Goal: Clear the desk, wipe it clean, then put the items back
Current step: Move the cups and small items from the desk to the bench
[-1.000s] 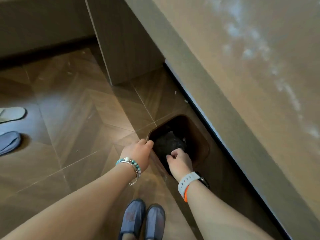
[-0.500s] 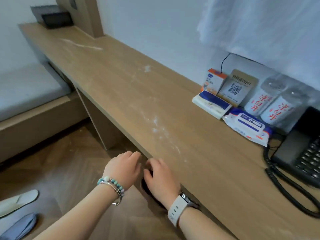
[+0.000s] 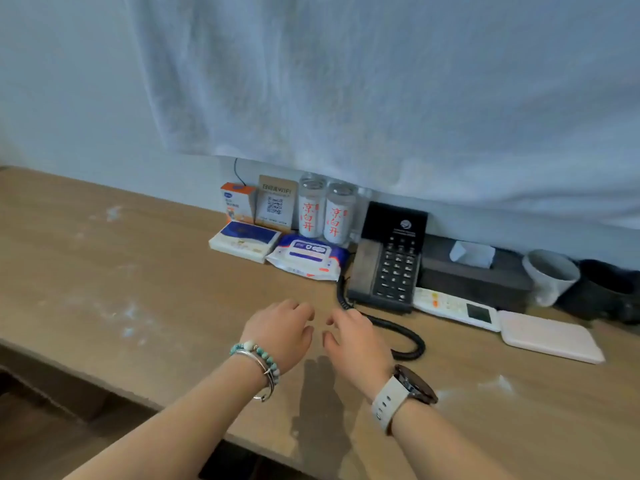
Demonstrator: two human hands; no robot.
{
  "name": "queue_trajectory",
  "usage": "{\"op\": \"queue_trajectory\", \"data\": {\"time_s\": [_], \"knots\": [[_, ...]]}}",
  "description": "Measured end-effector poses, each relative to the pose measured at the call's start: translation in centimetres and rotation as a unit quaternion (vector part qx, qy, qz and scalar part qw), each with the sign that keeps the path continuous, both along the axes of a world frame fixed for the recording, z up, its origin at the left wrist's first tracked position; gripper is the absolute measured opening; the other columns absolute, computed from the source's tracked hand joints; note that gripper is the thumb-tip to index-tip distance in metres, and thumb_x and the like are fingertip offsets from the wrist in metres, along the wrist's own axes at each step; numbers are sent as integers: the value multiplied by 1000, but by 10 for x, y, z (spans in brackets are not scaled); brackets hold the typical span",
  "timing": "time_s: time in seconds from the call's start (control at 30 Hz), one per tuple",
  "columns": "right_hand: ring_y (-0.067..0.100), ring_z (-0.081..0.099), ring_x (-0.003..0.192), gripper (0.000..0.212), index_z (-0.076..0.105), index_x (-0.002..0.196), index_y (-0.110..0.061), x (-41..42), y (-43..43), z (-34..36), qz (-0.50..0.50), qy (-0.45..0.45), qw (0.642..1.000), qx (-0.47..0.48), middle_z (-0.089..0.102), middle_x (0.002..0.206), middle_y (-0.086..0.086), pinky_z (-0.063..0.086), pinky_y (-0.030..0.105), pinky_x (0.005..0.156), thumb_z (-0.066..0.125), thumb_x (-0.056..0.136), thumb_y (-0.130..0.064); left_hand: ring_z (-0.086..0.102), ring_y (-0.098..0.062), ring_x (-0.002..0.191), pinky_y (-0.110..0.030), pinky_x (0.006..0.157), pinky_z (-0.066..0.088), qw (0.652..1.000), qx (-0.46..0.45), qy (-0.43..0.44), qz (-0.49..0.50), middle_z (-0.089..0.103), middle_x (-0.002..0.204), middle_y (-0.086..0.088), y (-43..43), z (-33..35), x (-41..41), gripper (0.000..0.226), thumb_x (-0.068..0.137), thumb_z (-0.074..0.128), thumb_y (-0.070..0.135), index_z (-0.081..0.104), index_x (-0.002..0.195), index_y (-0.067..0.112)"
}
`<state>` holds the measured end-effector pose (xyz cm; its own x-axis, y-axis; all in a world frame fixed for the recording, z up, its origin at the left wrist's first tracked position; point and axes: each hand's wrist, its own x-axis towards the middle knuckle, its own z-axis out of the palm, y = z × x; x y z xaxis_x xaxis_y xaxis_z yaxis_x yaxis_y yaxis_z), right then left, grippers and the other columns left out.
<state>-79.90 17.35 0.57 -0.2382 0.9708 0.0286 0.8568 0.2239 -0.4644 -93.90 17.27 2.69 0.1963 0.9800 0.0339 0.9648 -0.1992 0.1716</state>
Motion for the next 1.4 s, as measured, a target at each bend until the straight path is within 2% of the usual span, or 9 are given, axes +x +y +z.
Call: {"op": "queue_trajectory", "data": {"time_s": [0.2, 0.5, 0.63, 0.77, 0.9, 1.07, 1.17, 1.3, 1.4], "knots": [[18, 51, 110, 26, 51, 118, -21, 148, 15, -7, -70, -8, 997, -38, 51, 120, -1, 45, 32, 86, 42, 94, -26, 54, -21, 104, -34, 81, 47, 997, -23, -32, -61, 54, 117, 0, 29, -14, 151, 35, 93, 41, 29, 39, 128, 25], [15, 47, 114, 28, 49, 124, -24, 315, 19, -11, -156, -17, 986, -53, 52, 125, -3, 41, 26, 94, 41, 98, -31, 50, -17, 112, -30, 90, 43, 992, -19, -55, -109, 53, 123, 2, 60, -22, 309, 32, 94, 39, 28, 46, 125, 25], [13, 50, 112, 26, 50, 123, -24, 365, 18, -10, -217, 14, 975, -51, 50, 126, -4, 42, 22, 88, 42, 98, -29, 53, -10, 100, -23, 86, 46, 984, -68, -140, -85, 54, 118, 5, 71, -25, 357, 30, 94, 45, 31, 47, 124, 27], [11, 51, 101, 23, 52, 119, -23, 403, 22, -14, -270, 64, 959, -51, 51, 121, -3, 43, 21, 82, 46, 97, -27, 54, -11, 94, -22, 82, 42, 950, -147, -277, -9, 60, 108, 5, 87, -32, 394, 32, 91, 53, 27, 49, 123, 22], [9, 49, 97, 22, 54, 117, -21, 425, 34, -22, -286, 92, 953, -41, 51, 118, -3, 45, 24, 84, 48, 96, -26, 52, -14, 107, -20, 83, 38, 928, -176, -327, 33, 55, 122, 0, 98, -41, 417, 40, 90, 56, 22, 44, 128, 19], [21, 47, 122, 44, 39, 137, -18, 439, 52, -21, -385, 209, 899, -9, 39, 141, 5, 41, 30, 94, 51, 95, -25, 55, -17, 98, -25, 79, 44, 904, -212, -364, 74, 53, 120, -1, 109, -50, 434, 42, 93, 49, 19, 37, 133, 21], [27, 37, 133, 54, 25, 146, -16, 447, 69, -18, -400, 270, 875, -41, 28, 150, 9, 35, 39, 105, 45, 98, -29, 60, -20, 92, -34, 79, 53, 857, -259, -432, 112, 55, 102, 1, 118, -52, 444, 30, 97, 41, 27, 40, 127, 22], [24, 54, 109, 28, 42, 125, -21, 450, 83, -30, -409, 355, 835, -97, 54, 124, 8, 44, 47, 98, 37, 100, -33, 59, -15, 81, -30, 66, 51, 765, -353, -514, 161, 54, 104, -1, 127, -48, 450, 34, 100, 33, 40, 47, 120, 17], [20, 56, 98, 13, 47, 106, -20, 448, 85, -34, -418, 409, 806, -95, 58, 107, 3, 46, 37, 84, 37, 101, -27, 56, -14, 76, -27, 61, 46, 770, -336, -517, 162, 52, 92, -2, 130, -51, 452, 32, 100, 32, 40, 51, 100, 15]]}}
